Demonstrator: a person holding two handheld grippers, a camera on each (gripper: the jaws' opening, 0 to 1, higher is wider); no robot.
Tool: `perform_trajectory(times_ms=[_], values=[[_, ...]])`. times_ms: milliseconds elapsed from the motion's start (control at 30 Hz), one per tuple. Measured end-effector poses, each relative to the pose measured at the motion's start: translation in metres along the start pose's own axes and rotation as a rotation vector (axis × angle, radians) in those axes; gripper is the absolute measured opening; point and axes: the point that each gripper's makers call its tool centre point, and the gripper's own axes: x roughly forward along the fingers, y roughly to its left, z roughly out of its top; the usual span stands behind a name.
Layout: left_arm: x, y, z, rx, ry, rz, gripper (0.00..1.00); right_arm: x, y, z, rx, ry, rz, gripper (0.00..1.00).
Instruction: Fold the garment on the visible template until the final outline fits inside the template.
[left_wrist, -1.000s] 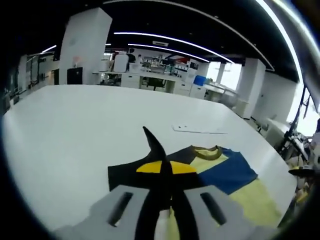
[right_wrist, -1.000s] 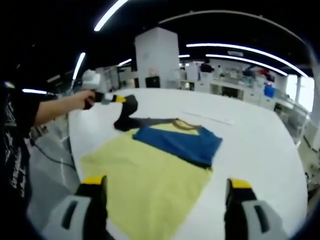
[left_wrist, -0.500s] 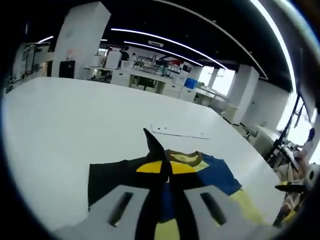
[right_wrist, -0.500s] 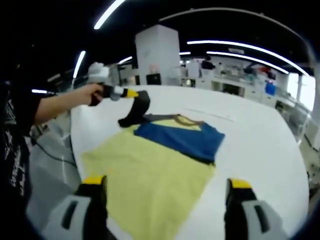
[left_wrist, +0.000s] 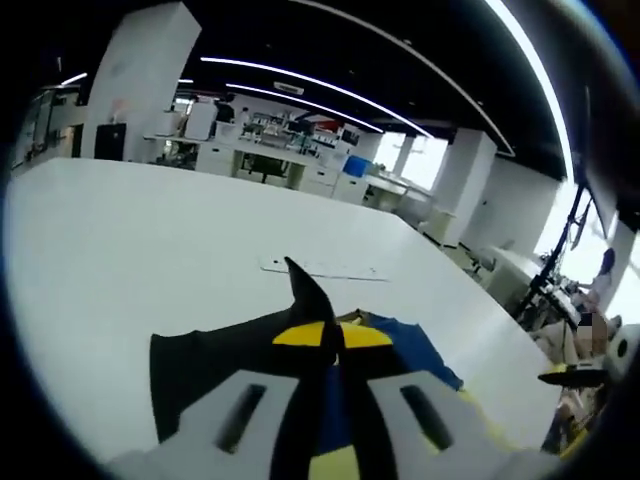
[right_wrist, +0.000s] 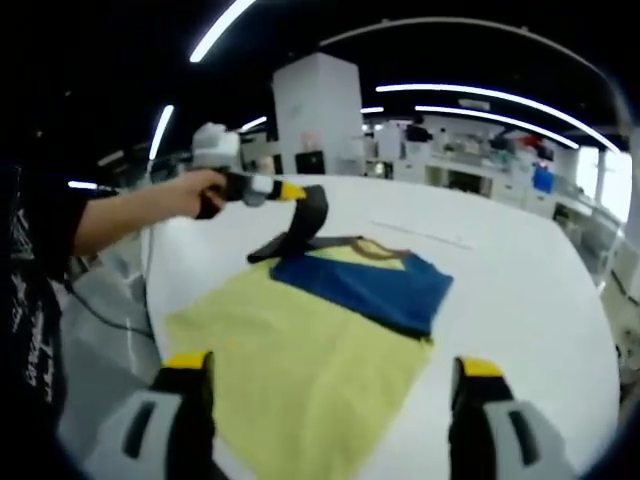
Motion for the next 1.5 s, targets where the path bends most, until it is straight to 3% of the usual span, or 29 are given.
perform_trajectory(times_ms=[233,600,967,1500], values=[[0.010,-0.017,-0.005,-0.039,0.004,-0.029,0.00,0.003,0.001,-0.006,0.004,0.025,0.002,0.99],[0.024,-0.048,-0.006,-0.030,-0.015,-0.107,0.01,0.009,0.005,-0.009,0.026,0.026,0.021,0.99],[0.041,-0.083,-0.022,-0.003,-0.001,-0.184,0.00,0.010,-0.001,-0.015,0.049,0.029,0.026,0.99],[0.055,-0.113,-0.054,0.009,0.060,-0.250,0.00,0.012,-0.002,-0.020,0.076,0.032,0.027,0.99]])
